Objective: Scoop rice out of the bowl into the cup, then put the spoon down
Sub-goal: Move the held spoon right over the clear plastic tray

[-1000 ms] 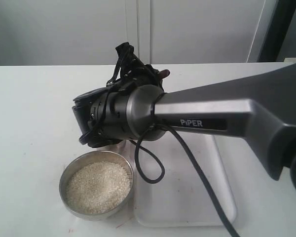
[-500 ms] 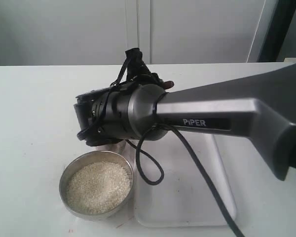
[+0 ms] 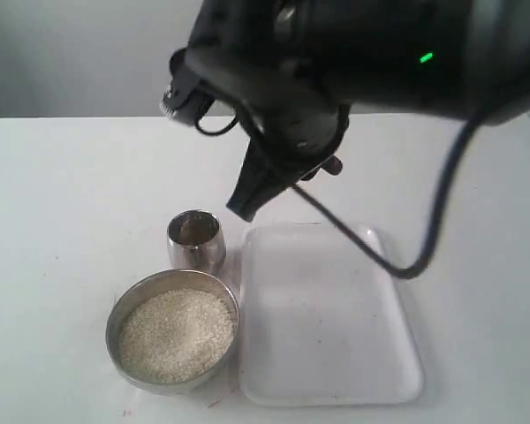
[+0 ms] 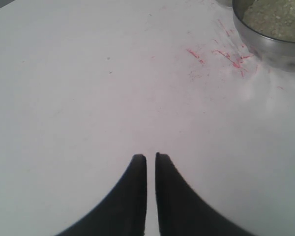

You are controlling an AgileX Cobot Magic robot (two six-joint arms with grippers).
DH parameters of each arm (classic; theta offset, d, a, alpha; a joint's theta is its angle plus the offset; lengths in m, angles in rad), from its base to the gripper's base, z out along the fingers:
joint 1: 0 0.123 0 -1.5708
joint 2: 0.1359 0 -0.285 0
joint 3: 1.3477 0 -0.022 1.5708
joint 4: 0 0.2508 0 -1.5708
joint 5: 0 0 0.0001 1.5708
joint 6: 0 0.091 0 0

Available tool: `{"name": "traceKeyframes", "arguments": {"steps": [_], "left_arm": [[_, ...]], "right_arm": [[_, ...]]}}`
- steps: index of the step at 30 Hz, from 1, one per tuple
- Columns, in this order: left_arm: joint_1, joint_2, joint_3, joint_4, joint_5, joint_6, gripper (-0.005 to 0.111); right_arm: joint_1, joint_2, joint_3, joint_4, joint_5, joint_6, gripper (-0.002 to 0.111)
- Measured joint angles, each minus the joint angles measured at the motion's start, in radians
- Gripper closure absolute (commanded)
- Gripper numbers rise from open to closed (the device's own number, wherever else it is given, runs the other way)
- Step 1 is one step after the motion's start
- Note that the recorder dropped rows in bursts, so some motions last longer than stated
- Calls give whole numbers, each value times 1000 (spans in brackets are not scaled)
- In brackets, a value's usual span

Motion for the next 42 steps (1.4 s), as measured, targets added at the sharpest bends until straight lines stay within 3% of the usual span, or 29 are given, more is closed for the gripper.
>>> {"name": "traceKeyframes", "arguments": {"steps": [6,11,17,27,36,42], "left_arm": [[0,0,0,0,0,0,92],[0,0,0,0,0,0,92],[0,0,0,0,0,0,92],[0,0,0,0,0,0,92],[0,0,0,0,0,0,92],[0,0,0,0,0,0,92]], "right_arm": [[-55,-207,62,125,2,175,108],[-88,-405,281,348,6,355,108],[-88,-407,511,417,8,534,108],[-99,-260,515,458,-115,547,108],[-157,-3,345,469,-187,510,108],[-158,107,319,497,-189,479,108]]}}
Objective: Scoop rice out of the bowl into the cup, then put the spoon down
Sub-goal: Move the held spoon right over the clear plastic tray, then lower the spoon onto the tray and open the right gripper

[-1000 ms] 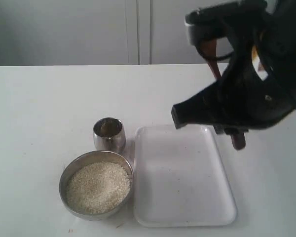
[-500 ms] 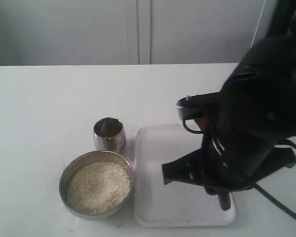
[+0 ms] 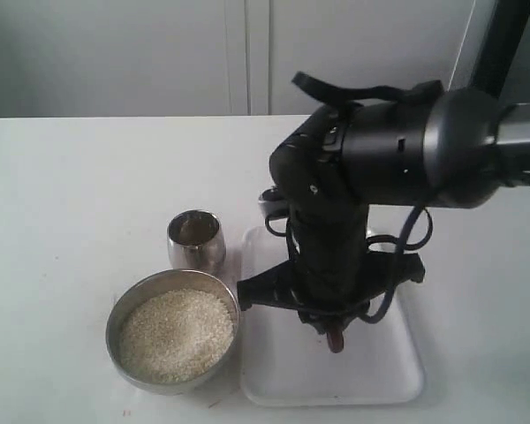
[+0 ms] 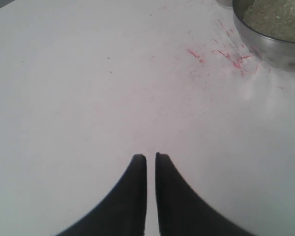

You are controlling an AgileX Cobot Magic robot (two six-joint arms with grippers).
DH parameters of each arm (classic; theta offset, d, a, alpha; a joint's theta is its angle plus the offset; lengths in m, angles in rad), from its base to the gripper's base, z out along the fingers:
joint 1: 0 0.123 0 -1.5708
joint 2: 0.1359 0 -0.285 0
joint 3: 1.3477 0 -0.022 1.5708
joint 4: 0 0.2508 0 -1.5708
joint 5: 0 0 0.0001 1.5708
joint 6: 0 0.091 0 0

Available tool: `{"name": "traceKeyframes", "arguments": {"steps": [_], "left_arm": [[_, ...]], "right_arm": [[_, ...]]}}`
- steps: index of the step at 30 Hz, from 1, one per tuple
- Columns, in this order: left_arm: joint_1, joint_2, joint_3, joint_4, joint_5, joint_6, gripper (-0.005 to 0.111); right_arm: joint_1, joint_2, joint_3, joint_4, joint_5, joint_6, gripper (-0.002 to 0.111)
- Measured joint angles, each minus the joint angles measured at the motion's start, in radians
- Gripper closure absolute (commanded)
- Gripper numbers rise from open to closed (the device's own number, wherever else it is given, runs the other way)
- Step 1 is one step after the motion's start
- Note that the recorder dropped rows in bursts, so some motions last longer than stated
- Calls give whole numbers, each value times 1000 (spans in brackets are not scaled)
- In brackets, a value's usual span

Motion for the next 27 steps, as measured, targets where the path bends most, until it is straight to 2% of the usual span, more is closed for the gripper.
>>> {"name": "traceKeyframes", "arguments": {"steps": [5,19,27], "left_arm": [[0,0,0,0,0,0,92],[0,0,0,0,0,0,92],[0,0,0,0,0,0,92]], "right_arm": [[-26,70,-1,94,4,-21,108],[-136,95,-1,176,-37,-85,108],[-140,97,-1,186,-41,-107,108]]}}
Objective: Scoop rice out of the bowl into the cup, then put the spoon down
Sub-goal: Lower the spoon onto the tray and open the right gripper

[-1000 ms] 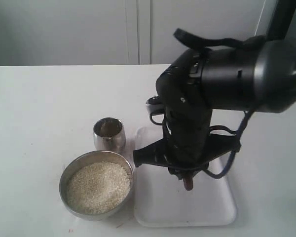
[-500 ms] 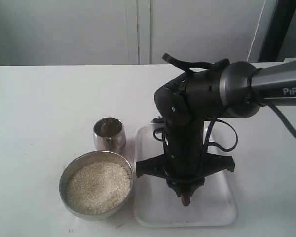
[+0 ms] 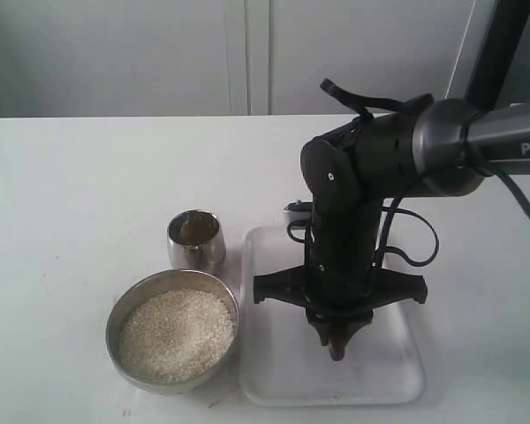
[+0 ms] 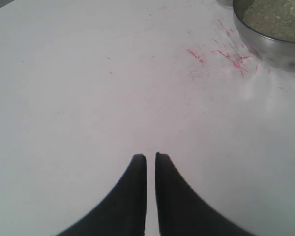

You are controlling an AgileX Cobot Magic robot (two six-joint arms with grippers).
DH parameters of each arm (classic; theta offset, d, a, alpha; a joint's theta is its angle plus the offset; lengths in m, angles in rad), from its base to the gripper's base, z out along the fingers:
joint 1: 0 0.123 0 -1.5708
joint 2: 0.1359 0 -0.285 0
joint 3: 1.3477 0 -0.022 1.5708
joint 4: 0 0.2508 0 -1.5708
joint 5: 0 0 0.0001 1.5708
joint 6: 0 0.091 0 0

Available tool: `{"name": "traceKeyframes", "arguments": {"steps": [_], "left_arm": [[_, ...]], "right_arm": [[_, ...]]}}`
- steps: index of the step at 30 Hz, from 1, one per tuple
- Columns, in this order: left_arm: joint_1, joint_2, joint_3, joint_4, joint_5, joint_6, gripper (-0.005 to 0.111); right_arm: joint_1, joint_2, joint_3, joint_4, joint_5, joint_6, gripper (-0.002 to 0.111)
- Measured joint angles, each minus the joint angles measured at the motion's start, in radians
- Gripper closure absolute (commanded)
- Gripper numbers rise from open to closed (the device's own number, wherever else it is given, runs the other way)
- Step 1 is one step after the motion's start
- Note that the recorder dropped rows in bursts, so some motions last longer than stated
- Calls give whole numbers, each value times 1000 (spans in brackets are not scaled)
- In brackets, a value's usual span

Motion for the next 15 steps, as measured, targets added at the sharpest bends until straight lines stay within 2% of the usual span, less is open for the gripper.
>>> {"name": "traceKeyframes", "arguments": {"steps": [15], "left_arm": [[0,0,0,0,0,0,92]], "right_arm": [[0,8,-8,-10,-123,-24,108]]}}
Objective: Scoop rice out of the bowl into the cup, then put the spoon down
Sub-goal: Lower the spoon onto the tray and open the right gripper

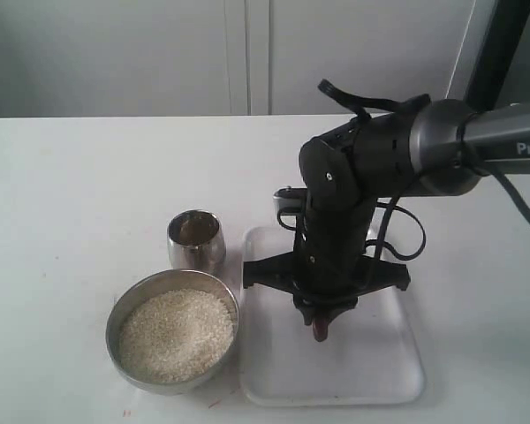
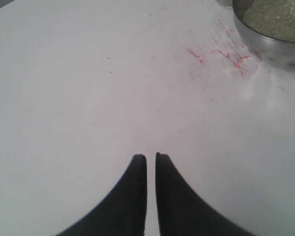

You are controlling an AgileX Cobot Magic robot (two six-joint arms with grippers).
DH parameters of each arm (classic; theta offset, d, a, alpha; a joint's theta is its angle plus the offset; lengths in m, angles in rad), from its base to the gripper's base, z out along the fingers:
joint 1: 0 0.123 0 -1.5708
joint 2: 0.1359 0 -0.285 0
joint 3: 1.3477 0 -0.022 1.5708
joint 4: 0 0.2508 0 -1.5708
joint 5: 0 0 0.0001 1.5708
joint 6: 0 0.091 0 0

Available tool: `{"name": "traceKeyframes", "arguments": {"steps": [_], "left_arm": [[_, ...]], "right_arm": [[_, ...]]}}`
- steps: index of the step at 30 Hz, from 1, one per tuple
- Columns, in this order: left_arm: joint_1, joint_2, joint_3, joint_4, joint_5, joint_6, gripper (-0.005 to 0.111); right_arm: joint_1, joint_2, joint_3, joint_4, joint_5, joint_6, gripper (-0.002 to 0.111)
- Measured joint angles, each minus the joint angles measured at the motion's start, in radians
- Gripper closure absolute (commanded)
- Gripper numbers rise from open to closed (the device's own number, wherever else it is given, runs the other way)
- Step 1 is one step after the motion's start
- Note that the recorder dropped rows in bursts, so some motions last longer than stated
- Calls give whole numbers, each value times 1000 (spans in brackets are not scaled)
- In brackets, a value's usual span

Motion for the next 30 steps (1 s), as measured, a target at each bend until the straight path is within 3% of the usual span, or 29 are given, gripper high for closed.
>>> {"name": "traceKeyframes", "arguments": {"steps": [17,20,26,30], "left_arm": [[0,0,0,0,0,0,92],[0,0,0,0,0,0,92],[0,0,0,0,0,0,92],[0,0,0,0,0,0,92]], "right_arm": [[0,46,-20,0,79,-2,108],[0,46,-20,-14,79,-2,102],[0,46,-20,-23,80,-18,79],[0,46,-20,-26,80,-21,77]]}}
